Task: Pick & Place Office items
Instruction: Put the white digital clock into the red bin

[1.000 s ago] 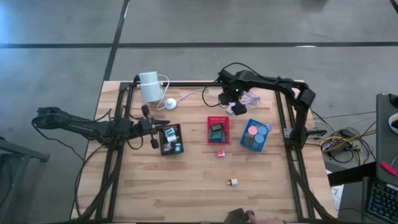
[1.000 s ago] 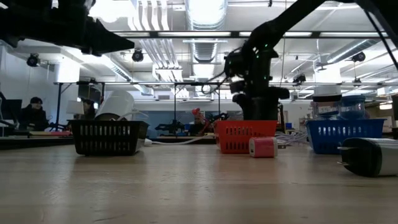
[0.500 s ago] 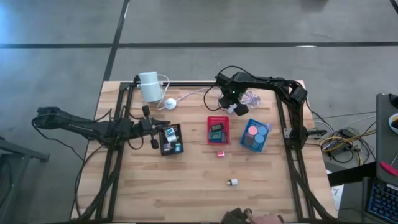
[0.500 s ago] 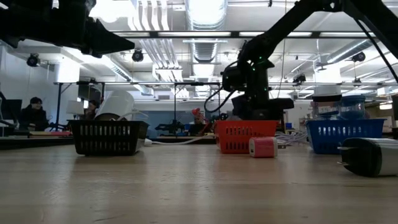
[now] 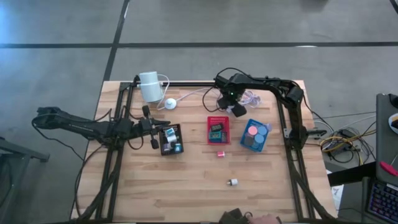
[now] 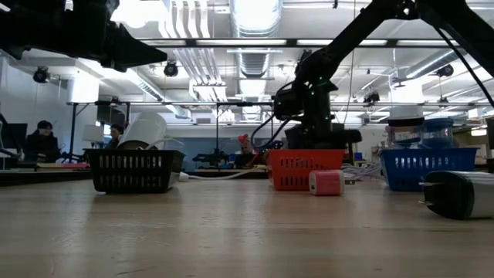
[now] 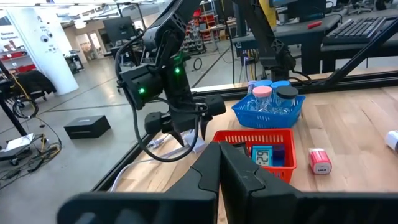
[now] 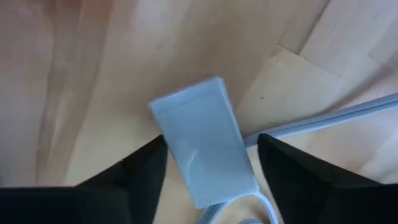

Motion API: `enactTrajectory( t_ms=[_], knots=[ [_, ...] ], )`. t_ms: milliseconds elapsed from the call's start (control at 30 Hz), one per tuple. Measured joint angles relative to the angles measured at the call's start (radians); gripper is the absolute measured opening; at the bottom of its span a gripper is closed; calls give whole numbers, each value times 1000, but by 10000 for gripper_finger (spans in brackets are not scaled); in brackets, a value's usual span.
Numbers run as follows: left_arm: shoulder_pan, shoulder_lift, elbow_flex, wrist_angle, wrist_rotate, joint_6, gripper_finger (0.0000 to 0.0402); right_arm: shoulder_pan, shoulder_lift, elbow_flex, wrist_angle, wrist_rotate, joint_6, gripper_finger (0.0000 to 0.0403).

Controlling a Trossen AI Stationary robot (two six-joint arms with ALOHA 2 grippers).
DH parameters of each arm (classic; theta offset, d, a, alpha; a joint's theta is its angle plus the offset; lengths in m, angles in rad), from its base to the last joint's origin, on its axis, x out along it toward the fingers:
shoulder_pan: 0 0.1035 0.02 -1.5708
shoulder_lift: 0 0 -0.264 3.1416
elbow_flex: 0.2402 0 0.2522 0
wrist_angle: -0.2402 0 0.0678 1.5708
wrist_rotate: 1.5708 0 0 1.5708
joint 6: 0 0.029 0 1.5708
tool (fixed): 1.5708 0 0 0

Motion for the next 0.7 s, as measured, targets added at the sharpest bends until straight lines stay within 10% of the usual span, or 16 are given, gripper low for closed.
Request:
enactTrajectory(
  t_ms=[233,533,700],
  knots=[
    [0,0,0,0,0,-7,10,1,-11,-3,-9,8,45,145],
    [0,0,0,0,0,-10,10,1,-130,-5,-21,5,114,143],
    [0,0,0,0,0,-10,10,-9,-253,-4,-16,-184,179,143]
  ],
)
